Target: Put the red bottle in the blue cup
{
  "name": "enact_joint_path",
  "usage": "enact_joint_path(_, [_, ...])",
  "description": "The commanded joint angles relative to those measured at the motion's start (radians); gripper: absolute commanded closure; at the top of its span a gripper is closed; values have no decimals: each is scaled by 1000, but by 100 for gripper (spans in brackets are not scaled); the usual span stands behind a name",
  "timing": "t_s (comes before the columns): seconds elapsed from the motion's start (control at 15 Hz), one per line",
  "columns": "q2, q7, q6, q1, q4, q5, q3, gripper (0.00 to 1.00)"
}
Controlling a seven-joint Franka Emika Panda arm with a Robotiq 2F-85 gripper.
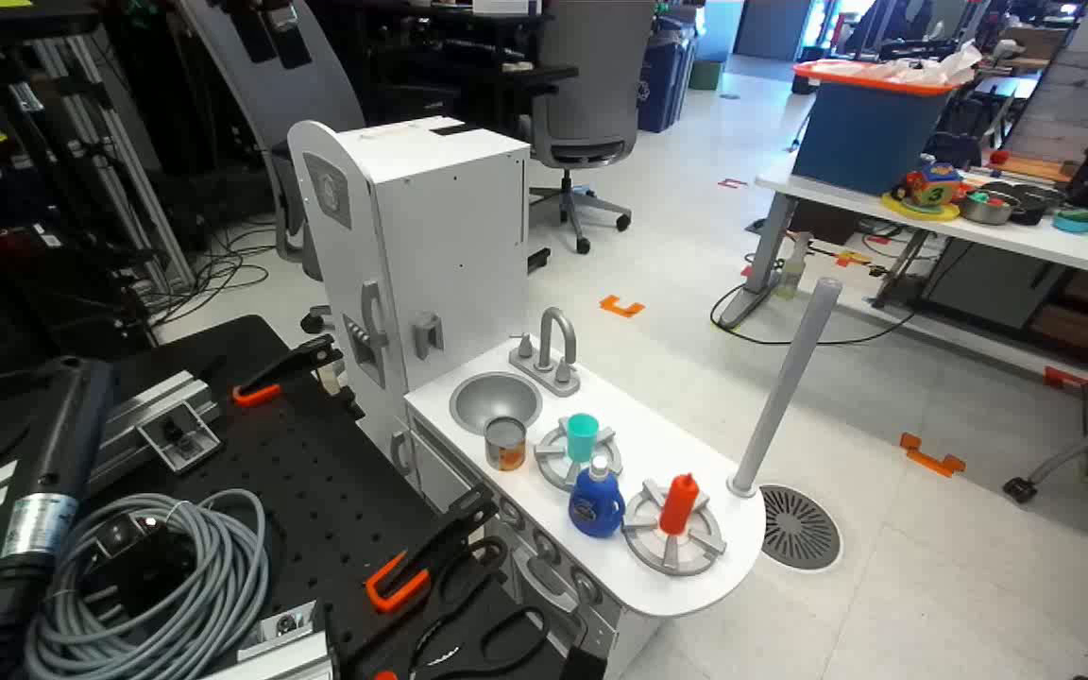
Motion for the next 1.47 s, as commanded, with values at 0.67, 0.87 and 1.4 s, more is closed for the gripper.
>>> enact_joint_path(0.67, [180, -22, -18, -44, 168, -57, -100, 0])
enact_joint_path(0.87, [325, -42, 1, -85, 304, -113, -165, 0])
enact_joint_path(1.4, [736, -102, -7, -67, 721, -136, -359, 0])
